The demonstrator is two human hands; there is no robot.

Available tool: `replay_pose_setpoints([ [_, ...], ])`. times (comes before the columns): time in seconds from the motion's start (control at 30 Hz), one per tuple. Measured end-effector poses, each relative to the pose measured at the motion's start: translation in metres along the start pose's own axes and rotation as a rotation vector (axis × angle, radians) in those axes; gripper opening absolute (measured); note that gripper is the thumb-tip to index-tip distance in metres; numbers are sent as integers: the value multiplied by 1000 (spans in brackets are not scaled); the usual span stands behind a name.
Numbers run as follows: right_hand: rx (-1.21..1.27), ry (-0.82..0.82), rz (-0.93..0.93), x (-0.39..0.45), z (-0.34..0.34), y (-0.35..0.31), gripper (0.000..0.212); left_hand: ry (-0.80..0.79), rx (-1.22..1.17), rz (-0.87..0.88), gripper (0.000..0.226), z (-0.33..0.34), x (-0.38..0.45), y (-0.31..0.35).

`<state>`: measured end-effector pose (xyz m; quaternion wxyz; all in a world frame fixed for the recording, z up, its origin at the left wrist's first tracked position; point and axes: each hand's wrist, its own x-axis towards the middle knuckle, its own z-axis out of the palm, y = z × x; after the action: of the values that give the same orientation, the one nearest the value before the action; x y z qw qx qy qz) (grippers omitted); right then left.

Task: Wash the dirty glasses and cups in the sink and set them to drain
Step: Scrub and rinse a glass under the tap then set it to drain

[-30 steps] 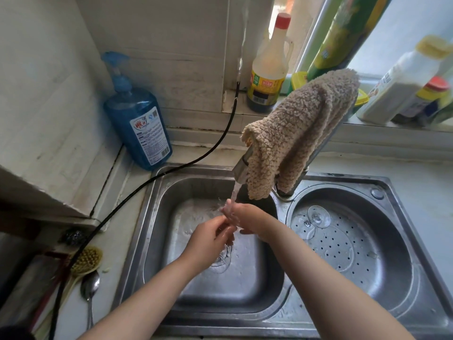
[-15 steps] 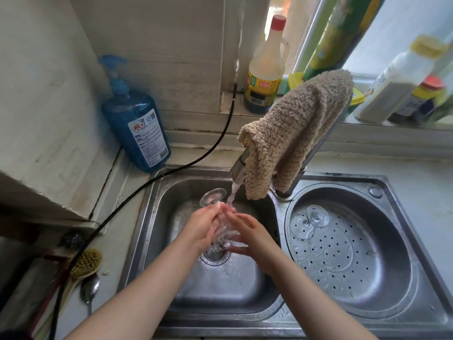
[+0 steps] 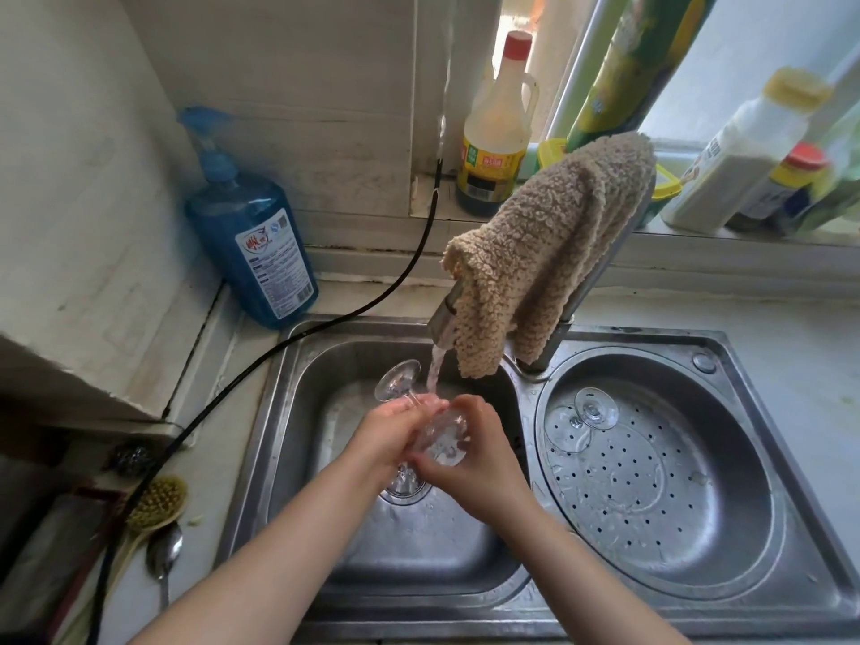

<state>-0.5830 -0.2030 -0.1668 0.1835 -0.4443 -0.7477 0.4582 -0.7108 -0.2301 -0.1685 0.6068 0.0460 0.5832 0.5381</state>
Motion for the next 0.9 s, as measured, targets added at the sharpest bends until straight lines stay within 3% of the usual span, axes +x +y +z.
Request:
replay_pose_setpoints([
  [0.13,803,-161,438,8,-1,-17,37,-175,-81,41,37,-4,-6,10],
  [0.27,1182,-205,614,11,-3,-19,29,-260,-103,60,28,-10,-6,9],
  [0.33,1062,-194,536,14,0,-16,24,-269,-113,64,26,-13,-3,8],
  [0.4,740,-160,388,14,2,-13,34,-208,-65,51,19,-13,-2,7],
  [0.57,-82,-67,-49,2,5,-14,58,158,56,19,16,-7,14,-1],
  [0.63,-250,-25,-160,1,10,-13,61,248,67,20,19,-5,18,-3],
  [0.73,-33,15,-27,3,10,-18,54,224,15,30,15,-2,16,-2],
  [0.9,382,-145,290,11,3,-23,50,37,-75,28,24,-9,6,1],
])
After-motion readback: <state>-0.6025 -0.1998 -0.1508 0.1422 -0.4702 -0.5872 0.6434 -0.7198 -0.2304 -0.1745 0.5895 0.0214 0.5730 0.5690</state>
